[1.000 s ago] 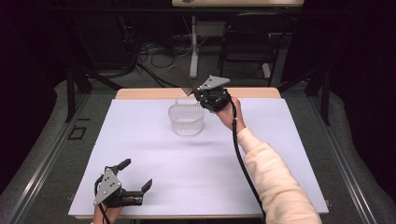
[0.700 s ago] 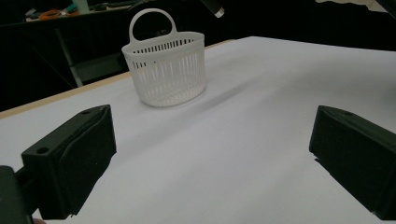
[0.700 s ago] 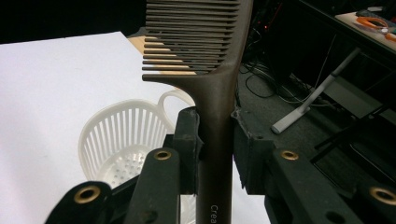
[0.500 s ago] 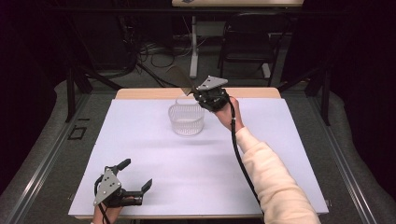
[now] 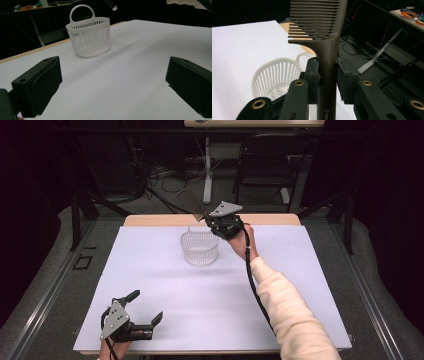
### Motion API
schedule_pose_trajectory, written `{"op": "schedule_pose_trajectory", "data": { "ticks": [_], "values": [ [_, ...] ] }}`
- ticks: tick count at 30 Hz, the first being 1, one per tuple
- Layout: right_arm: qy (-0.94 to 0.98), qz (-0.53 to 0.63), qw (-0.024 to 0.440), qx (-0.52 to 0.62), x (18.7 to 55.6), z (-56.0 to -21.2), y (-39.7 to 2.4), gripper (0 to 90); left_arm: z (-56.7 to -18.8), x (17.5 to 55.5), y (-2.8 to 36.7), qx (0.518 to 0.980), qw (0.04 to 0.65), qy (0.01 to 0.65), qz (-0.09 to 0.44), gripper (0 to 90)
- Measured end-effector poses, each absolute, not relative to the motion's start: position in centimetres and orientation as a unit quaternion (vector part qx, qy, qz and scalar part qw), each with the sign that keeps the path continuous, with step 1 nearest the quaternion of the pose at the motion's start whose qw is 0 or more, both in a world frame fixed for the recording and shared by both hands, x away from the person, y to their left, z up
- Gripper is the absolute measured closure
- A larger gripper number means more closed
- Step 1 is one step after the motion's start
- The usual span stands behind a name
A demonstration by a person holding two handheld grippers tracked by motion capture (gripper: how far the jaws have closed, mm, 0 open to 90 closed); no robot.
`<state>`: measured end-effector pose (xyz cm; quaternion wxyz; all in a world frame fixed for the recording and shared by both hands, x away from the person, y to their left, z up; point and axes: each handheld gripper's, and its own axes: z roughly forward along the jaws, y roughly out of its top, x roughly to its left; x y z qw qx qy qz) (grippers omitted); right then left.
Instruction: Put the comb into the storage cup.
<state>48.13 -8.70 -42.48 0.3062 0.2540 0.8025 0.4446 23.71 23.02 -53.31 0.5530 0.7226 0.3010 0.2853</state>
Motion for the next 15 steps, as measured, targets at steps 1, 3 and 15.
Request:
{"op": "schedule_pose_trajectory", "data": {
  "ticks": [1,3,15],
  "values": [
    [0.802,0.446,0.305,0.253,48.14,-42.47,-8.65,72.7,-53.32,23.71,23.01,0.723,0.553,0.302,0.284,0.5],
    [0.801,0.447,0.307,0.252,48.15,-42.46,-8.53,72.7,-53.31,23.71,23.02,0.723,0.553,0.301,0.285,0.5],
    [0.795,0.458,0.31,0.248,48.28,-42.58,-8.08,72.8,-53.31,23.71,23.03,0.723,0.554,0.3,0.283,0.6]
  ]
}}
